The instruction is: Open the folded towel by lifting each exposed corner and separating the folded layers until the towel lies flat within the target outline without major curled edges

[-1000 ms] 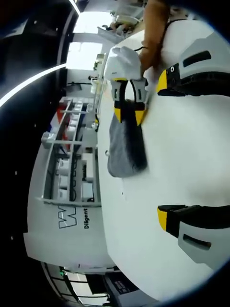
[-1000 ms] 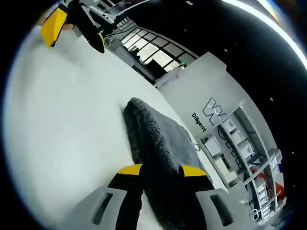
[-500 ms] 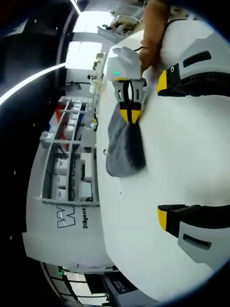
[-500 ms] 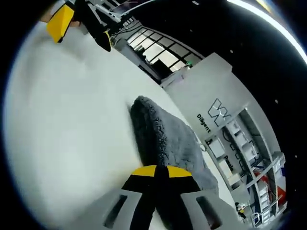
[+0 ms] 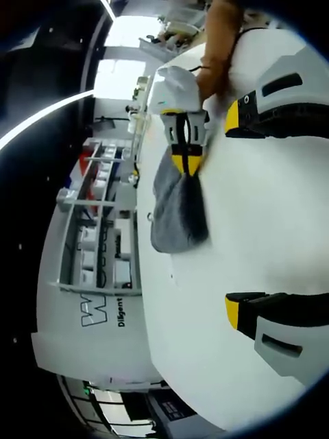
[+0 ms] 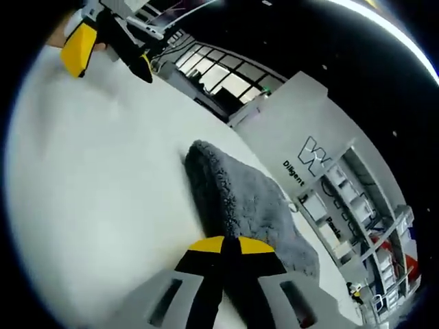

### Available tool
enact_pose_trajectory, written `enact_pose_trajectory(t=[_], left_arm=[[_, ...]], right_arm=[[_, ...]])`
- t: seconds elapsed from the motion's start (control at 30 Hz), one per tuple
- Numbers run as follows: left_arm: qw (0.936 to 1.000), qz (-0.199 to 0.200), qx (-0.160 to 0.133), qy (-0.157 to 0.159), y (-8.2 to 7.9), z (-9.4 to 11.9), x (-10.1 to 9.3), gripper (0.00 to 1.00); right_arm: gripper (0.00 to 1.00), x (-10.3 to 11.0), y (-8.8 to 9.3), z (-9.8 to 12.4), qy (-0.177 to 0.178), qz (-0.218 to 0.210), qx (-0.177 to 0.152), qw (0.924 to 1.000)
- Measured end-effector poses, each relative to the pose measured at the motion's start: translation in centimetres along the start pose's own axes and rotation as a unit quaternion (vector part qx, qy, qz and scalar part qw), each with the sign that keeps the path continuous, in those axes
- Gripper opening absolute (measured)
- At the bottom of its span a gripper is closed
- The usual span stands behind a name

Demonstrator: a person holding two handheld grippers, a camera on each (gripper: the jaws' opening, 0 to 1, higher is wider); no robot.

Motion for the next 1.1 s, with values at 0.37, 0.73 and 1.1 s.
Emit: enact_pose_trajectory(t=[0.37,0.73,1.1], left_arm=[[1.0,-0.001,0.006,0.0,0.2,0.0,0.2,0.91],[0.9999,-0.006,0.015,0.004,0.4,-0.1,0.0,0.91],[0.9999,-0.004,0.015,0.006,0.4,-0.1,-0.1,0.91]], right_arm=[[0.01,0.6,-0.2,0.3,-0.005,0.001,0.0,1.0],[0.01,1.0,-0.4,0.8,-0.01,-0.001,-0.002,1.0],[0.01,1.5,-0.7,1.7,-0.016,-0.011,-0.012,0.9997]])
Point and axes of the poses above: the point that each gripper's makers call its tool centre point, and the gripper's own axes: z roughly backward along the fingers, x roughly to its left, y roughly out of its underside, the point moved 2 cm from there along z, roughly backward along the fingers, and after that the axes turned 11 degrees about -x, right-handed, at the moved point
